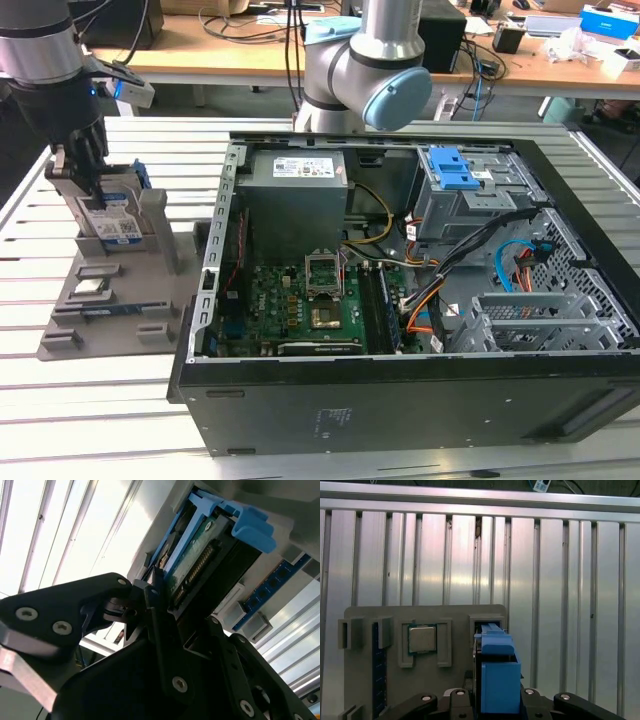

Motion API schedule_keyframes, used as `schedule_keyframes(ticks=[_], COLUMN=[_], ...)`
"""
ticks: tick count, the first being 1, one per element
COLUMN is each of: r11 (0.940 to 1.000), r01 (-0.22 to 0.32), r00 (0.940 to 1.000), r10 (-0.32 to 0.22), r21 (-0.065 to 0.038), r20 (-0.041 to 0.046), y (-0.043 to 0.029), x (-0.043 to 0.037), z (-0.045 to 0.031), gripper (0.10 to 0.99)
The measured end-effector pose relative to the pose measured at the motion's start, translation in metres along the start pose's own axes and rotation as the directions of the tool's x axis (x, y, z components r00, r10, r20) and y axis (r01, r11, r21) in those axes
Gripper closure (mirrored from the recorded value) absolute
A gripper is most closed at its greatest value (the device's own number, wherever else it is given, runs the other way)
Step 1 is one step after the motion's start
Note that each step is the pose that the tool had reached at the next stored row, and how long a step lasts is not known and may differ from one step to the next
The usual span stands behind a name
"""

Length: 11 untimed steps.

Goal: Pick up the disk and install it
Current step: 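Pick up the disk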

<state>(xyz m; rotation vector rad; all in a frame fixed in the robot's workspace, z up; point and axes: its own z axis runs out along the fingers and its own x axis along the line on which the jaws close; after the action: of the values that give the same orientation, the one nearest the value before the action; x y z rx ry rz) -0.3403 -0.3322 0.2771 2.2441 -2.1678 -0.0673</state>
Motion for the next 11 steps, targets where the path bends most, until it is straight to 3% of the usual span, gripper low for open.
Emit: schedule_keyframes(ticks=[11], r11=[1.0], r01=[0.0], r00=[1.0], r10=[0.0], r21=[0.0], r20=[-0.0003], y=[0.0003], x=[-0.0017], z=[-0.0091], gripper=[0.725])
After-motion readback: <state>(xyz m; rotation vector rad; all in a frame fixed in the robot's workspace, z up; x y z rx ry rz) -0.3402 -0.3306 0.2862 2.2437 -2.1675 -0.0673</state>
